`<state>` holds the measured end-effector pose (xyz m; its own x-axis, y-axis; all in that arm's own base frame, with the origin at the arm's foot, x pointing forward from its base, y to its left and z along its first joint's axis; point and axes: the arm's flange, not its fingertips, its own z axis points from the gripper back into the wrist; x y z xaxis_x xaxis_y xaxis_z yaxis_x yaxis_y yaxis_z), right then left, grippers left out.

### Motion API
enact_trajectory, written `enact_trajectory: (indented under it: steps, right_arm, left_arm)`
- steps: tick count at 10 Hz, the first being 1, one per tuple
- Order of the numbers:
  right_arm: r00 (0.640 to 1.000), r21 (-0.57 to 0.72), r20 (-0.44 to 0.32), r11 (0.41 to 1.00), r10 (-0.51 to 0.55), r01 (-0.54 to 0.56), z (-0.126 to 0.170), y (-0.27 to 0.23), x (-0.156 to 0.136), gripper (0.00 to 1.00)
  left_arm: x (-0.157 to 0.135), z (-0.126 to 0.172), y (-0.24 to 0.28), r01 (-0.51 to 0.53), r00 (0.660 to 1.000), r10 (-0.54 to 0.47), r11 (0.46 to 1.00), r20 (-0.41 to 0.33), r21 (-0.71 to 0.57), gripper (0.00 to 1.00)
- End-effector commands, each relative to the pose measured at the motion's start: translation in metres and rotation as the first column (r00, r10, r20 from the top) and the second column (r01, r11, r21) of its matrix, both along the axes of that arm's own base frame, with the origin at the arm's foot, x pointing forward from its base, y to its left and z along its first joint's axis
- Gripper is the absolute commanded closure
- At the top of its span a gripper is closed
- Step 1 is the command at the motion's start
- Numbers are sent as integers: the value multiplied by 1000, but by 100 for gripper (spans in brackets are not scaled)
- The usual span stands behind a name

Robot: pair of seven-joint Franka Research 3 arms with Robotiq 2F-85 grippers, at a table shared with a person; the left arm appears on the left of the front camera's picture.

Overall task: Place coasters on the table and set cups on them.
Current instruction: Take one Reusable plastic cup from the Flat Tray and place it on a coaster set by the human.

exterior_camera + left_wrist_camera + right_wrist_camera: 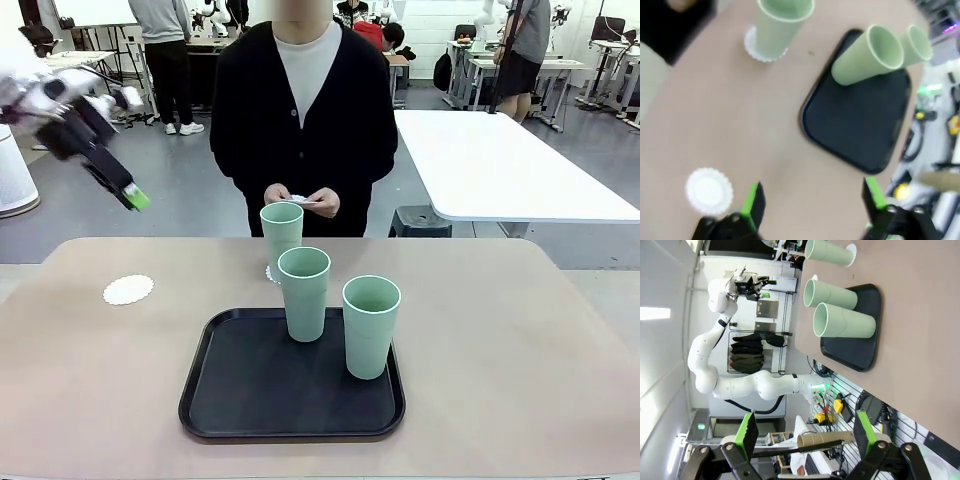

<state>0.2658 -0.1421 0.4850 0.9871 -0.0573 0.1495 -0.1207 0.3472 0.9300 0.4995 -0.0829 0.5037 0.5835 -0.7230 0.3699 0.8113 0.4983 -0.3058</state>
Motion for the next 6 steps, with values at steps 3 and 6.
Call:
enact_trajectory:
  steps: [3, 6]
  right_arm:
    - [1000, 9, 6, 1000, 3, -4, 0, -1, 0, 0]
    - [1000, 9, 6, 1000, 3, -4, 0, -1, 0, 0]
  left_arm:
    - [-37, -28, -77, 281, 922, -320, 940, 219, 193, 0]
    - [-47, -55, -123, 405, 855, -450, 890, 257, 211, 0]
